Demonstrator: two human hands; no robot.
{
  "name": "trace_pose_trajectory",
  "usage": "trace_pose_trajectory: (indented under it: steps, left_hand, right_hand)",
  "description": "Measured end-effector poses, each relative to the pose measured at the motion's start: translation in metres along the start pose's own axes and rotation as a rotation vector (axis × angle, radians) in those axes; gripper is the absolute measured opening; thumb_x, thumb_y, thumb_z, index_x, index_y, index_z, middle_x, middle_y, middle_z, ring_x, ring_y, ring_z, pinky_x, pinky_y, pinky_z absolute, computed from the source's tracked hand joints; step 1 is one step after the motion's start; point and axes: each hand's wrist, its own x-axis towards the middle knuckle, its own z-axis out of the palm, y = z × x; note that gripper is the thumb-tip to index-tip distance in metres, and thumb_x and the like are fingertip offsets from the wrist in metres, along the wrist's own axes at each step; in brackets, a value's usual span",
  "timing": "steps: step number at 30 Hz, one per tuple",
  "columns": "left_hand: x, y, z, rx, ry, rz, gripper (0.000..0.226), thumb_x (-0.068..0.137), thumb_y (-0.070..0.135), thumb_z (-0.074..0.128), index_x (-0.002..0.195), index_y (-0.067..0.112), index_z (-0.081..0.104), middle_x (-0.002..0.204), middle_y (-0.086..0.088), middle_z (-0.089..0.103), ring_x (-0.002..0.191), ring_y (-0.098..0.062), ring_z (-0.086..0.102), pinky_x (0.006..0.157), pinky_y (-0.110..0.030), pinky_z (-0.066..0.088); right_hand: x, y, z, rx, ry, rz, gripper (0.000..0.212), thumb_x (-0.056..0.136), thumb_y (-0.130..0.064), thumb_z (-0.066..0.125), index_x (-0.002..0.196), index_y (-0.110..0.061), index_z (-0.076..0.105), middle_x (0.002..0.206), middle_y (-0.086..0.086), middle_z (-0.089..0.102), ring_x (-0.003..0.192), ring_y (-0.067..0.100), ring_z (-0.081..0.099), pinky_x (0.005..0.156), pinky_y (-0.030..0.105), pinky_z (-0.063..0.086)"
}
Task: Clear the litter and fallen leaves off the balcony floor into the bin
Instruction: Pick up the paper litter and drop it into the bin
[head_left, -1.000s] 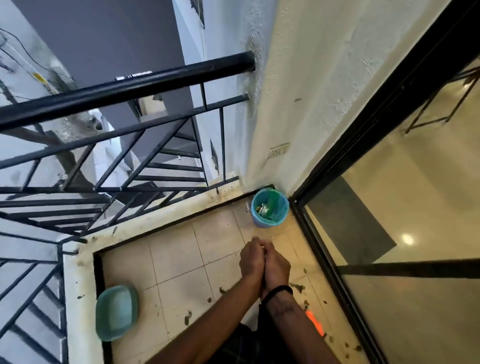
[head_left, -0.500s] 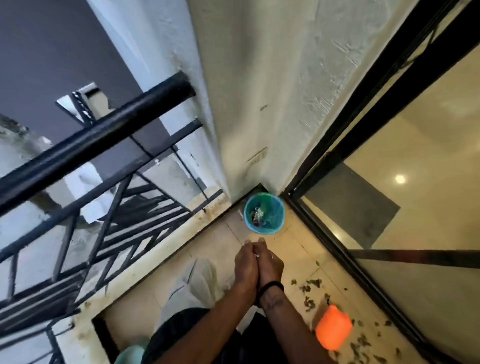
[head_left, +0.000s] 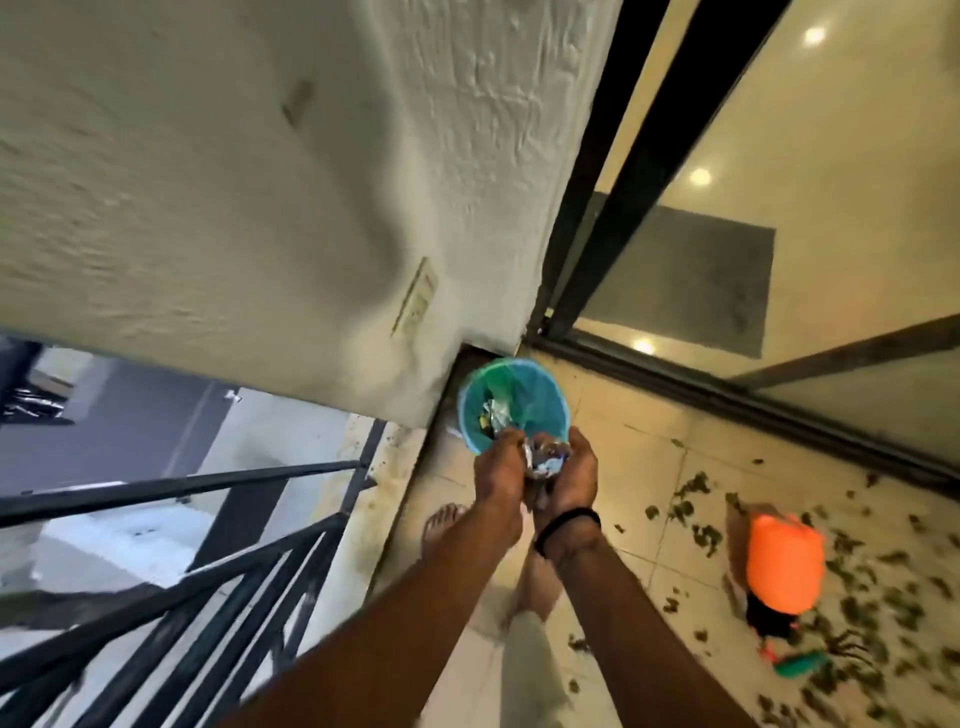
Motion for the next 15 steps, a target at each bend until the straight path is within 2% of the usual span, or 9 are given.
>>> trace_pose_trajectory:
  steps: [2,4,5,6,7,8,11,13,15]
  left_hand:
    - [0.042,-0.002,0.0,0.015,-0.002,-0.046,0.033,0.096,0.03,0.057,0.113,0.005,0.072,0.101,-0.013,0.077,0.078,-0.028,0.072,0.047,-0.022,0.051]
    - [0.104,-0.021,-0.003,0.061,-0.038,-0.081,0.055,0.089,0.047,0.055,0.129,0.011,0.065,0.113,-0.012,0.075,0.096,-0.033,0.073,0.062,-0.03,0.059]
    - [0.126,-0.028,-0.007,0.055,-0.08,-0.092,0.067,0.083,0.054,0.055,0.137,0.015,0.061,0.122,-0.012,0.073,0.108,-0.035,0.071,0.076,-0.039,0.061]
    - [0.133,-0.029,-0.012,0.052,-0.122,-0.124,0.07,0.082,0.058,0.055,0.14,0.018,0.059,0.129,-0.011,0.07,0.114,-0.036,0.068,0.087,-0.047,0.059]
    - [0.125,-0.022,-0.017,0.069,-0.158,-0.155,0.066,0.087,0.059,0.053,0.139,0.019,0.059,0.131,-0.011,0.068,0.114,-0.034,0.067,0.09,-0.048,0.057]
    - [0.102,-0.008,-0.02,0.087,-0.16,-0.164,0.058,0.095,0.058,0.049,0.135,0.018,0.06,0.127,-0.012,0.068,0.108,-0.033,0.067,0.087,-0.045,0.056]
    - [0.074,0.015,-0.034,-0.002,-0.173,-0.158,0.041,0.104,0.048,0.046,0.126,0.015,0.057,0.115,-0.016,0.06,0.093,-0.031,0.061,0.083,-0.044,0.051]
    - [0.074,0.02,-0.042,-0.026,-0.212,-0.177,0.036,0.105,0.043,0.048,0.124,0.014,0.059,0.124,-0.019,0.058,0.104,-0.036,0.06,0.095,-0.049,0.051]
    - [0.071,0.022,-0.046,-0.044,-0.23,-0.187,0.038,0.105,0.043,0.048,0.128,0.016,0.06,0.133,-0.021,0.056,0.113,-0.037,0.056,0.107,-0.05,0.045]
  right_hand:
    - [0.042,0.008,0.002,-0.017,0.033,-0.026,0.07,0.077,-0.049,0.065,0.127,0.0,0.065,0.101,0.014,0.069,0.075,0.029,0.067,0.064,0.033,0.057]
    - [0.077,0.014,-0.003,-0.014,0.02,-0.019,0.09,0.055,-0.056,0.071,0.127,-0.003,0.065,0.112,0.015,0.068,0.086,0.033,0.068,0.069,0.038,0.059]
    - [0.088,0.015,-0.007,0.036,-0.009,-0.003,0.094,0.055,-0.06,0.072,0.131,-0.006,0.064,0.121,0.015,0.068,0.099,0.036,0.068,0.08,0.045,0.06]
    - [0.083,0.012,-0.007,0.069,-0.031,0.012,0.092,0.061,-0.065,0.07,0.134,-0.009,0.063,0.129,0.016,0.067,0.111,0.039,0.066,0.093,0.053,0.056]
    - [0.066,0.005,-0.001,0.092,-0.056,0.033,0.086,0.073,-0.069,0.063,0.136,-0.01,0.061,0.132,0.018,0.065,0.119,0.041,0.062,0.102,0.058,0.05]
    - [0.056,0.001,0.001,0.123,-0.087,0.06,0.079,0.084,-0.069,0.055,0.137,-0.011,0.06,0.132,0.02,0.065,0.122,0.041,0.06,0.107,0.059,0.046]
    - [0.057,-0.004,-0.005,0.157,-0.063,0.087,0.063,0.095,-0.066,0.044,0.125,-0.014,0.062,0.118,0.014,0.065,0.106,0.035,0.063,0.105,0.053,0.048]
    - [0.053,-0.006,-0.005,0.166,-0.09,0.101,0.057,0.098,-0.065,0.04,0.11,-0.014,0.063,0.107,0.012,0.065,0.095,0.032,0.062,0.095,0.05,0.049]
    - [0.052,-0.008,-0.007,0.155,-0.063,0.117,0.059,0.097,-0.065,0.041,0.114,-0.012,0.061,0.116,0.013,0.064,0.104,0.032,0.061,0.101,0.049,0.048]
